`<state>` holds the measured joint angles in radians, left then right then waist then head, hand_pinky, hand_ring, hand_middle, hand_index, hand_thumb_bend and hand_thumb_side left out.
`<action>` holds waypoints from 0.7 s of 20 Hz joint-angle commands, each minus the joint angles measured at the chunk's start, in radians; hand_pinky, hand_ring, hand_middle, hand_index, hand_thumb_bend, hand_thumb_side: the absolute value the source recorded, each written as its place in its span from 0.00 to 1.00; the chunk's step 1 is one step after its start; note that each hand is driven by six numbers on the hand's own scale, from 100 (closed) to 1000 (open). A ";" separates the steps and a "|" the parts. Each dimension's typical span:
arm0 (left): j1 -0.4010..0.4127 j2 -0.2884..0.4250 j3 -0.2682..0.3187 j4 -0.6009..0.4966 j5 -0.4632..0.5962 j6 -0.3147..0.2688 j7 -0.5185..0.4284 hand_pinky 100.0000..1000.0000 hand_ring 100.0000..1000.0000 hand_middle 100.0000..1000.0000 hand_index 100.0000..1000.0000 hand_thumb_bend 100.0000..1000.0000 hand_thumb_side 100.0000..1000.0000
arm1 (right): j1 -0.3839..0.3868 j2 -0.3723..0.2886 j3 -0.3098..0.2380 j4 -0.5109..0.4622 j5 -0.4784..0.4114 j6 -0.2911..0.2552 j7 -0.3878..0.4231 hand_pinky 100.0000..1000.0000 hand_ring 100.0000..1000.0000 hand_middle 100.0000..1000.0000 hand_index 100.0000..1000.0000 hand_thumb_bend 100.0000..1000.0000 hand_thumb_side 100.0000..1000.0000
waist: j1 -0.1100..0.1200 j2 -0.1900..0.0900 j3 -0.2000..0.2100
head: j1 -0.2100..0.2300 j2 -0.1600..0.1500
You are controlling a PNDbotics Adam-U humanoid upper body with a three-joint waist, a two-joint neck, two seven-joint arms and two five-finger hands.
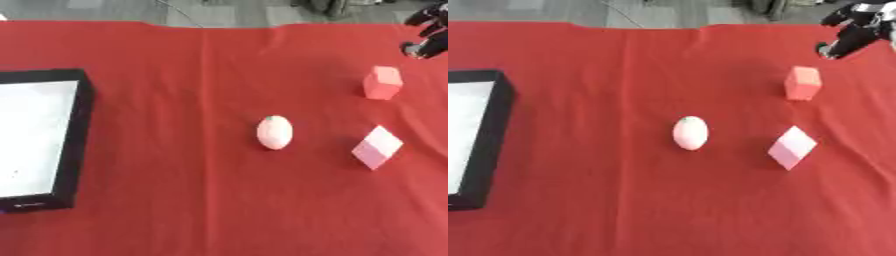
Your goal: Pick up the objects with one hand, pass them to the other hand, and then place them into the box on the other side of the table.
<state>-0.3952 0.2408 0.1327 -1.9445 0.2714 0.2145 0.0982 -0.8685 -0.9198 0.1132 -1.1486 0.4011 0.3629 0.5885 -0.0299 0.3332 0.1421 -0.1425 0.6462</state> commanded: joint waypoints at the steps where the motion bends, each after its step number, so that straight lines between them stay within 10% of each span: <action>1: -0.005 0.031 0.002 -0.012 -0.001 0.000 -0.005 0.86 0.87 0.77 0.71 0.29 0.72 | -0.026 -0.047 -0.008 0.023 0.061 -0.014 0.040 0.92 0.93 0.92 0.87 0.06 0.00 | -0.001 -0.013 -0.002 | -0.003 -0.001; 14: -0.006 0.034 0.001 -0.012 0.007 0.004 -0.010 0.86 0.87 0.78 0.72 0.29 0.73 | -0.027 -0.052 0.007 0.040 0.172 -0.065 0.164 0.95 0.94 0.92 0.94 0.13 0.00 | -0.003 -0.007 -0.002 | -0.029 -0.032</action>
<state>-0.3942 0.2489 0.1326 -1.9445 0.2736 0.2184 0.0912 -0.8847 -0.9204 0.1244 -1.0923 0.5632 0.3021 0.7461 -0.0326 0.3425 0.1420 -0.1672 0.6291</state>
